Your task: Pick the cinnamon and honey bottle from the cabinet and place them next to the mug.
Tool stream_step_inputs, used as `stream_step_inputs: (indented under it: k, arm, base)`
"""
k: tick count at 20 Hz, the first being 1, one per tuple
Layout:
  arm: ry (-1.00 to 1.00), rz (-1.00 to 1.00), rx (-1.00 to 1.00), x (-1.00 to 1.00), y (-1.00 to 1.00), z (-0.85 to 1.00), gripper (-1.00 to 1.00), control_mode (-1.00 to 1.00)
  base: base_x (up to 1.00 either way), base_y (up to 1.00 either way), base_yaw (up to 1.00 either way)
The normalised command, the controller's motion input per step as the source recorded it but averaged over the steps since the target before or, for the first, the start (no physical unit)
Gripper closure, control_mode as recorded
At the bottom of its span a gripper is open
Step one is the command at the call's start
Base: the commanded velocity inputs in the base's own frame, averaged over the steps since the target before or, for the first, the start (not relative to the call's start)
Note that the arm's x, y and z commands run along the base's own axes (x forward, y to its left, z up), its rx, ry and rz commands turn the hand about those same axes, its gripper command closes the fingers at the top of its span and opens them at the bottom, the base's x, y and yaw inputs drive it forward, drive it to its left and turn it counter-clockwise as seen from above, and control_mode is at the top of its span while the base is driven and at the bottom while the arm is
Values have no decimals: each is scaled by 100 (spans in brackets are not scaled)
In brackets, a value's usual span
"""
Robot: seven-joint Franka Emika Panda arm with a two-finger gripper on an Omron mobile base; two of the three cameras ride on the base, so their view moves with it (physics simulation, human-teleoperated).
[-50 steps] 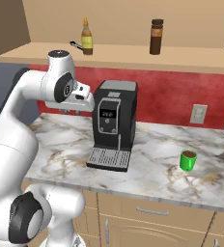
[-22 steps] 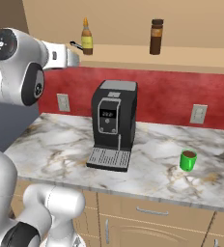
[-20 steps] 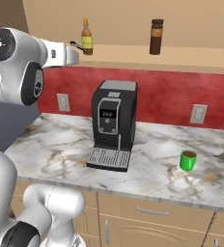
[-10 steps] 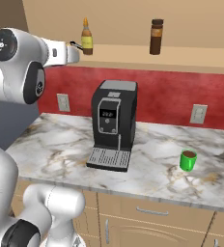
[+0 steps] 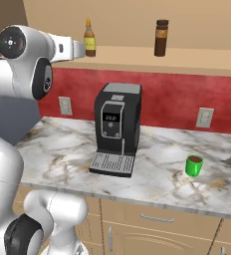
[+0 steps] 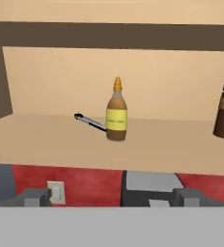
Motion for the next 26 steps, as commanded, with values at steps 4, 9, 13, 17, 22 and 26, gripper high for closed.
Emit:
stream_step_inputs:
  k: [4, 9, 13, 17, 22, 26]
  arm:
    - [-3, -3, 0, 23, 0, 18, -100, -100]
    - [-2, -2, 0, 22, 0, 13, -100, -100]
    - [0, 0, 0, 13, 0, 0, -100, -100]
    - [0, 0, 0, 18, 0, 0, -100, -100]
    - [0, 0, 0, 17, 0, 0, -100, -100]
    - [0, 0, 0, 17, 0, 0, -100, -100]
  base:
    - [0, 0, 0]
    - [0, 0, 0]
    - [0, 0, 0]
    - [0, 0, 0]
    - [0, 0, 0]
    - [0, 0, 0]
